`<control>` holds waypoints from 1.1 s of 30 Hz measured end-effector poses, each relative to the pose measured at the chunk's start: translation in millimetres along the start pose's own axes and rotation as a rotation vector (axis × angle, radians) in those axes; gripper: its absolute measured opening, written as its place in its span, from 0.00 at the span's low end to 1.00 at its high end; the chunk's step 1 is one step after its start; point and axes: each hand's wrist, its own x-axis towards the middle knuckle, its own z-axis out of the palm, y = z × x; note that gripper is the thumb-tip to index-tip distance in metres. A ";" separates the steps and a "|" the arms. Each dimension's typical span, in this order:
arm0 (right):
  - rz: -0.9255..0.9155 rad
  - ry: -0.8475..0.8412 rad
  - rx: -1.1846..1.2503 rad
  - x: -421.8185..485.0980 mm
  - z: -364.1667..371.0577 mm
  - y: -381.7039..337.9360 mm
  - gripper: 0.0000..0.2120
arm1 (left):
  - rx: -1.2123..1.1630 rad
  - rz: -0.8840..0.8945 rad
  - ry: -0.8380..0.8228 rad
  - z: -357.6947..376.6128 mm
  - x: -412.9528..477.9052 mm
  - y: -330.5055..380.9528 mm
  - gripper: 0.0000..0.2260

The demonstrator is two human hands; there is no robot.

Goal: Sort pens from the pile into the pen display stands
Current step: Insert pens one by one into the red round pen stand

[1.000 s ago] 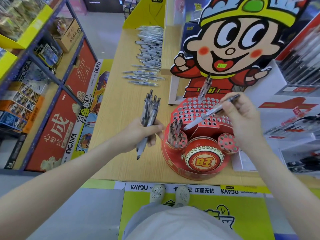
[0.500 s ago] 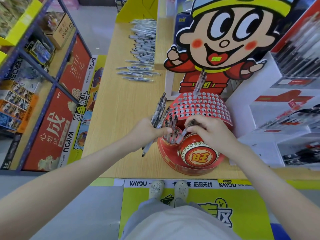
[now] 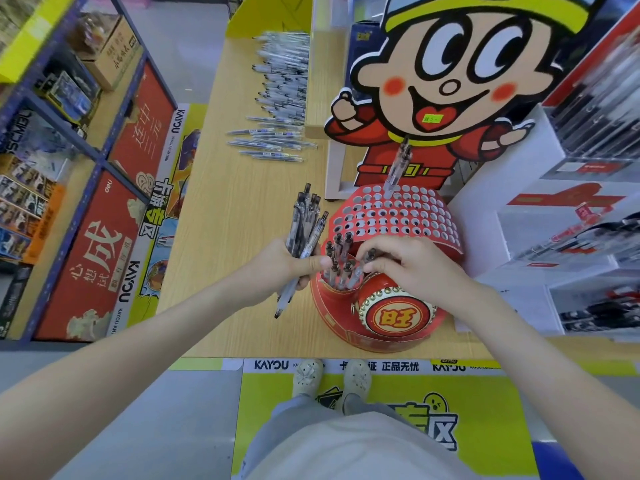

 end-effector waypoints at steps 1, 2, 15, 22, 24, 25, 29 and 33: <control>-0.002 -0.005 -0.012 1.0 -0.2 -0.7 0.07 | -0.012 0.006 -0.009 0.0 0.0 0.2 0.15; -0.001 -0.014 -0.025 2.1 -0.3 -1.3 0.07 | -0.021 0.011 -0.018 -0.2 0.0 -0.1 0.15; 0.102 -0.171 -0.086 5.7 22.3 6.5 0.07 | -0.041 0.025 -0.088 -7.4 -9.9 -8.0 0.17; -0.006 -0.091 -0.259 6.6 24.5 -2.2 0.14 | -0.033 0.022 -0.047 -12.0 -12.8 -12.2 0.15; -0.104 -0.003 -0.259 5.4 27.7 -4.4 0.13 | -0.022 0.030 -0.040 -11.4 -13.8 -12.0 0.15; -0.151 0.033 -0.274 5.8 29.8 -5.0 0.10 | -0.019 0.033 -0.040 -11.0 -14.6 -12.2 0.15; -0.173 0.047 -0.284 7.0 34.6 -5.7 0.06 | -0.046 0.060 -0.082 -11.5 -16.7 -16.0 0.25; -0.115 -0.003 -0.270 8.1 27.7 -5.9 0.07 | -0.028 0.098 -0.100 -10.4 -17.1 -14.4 0.32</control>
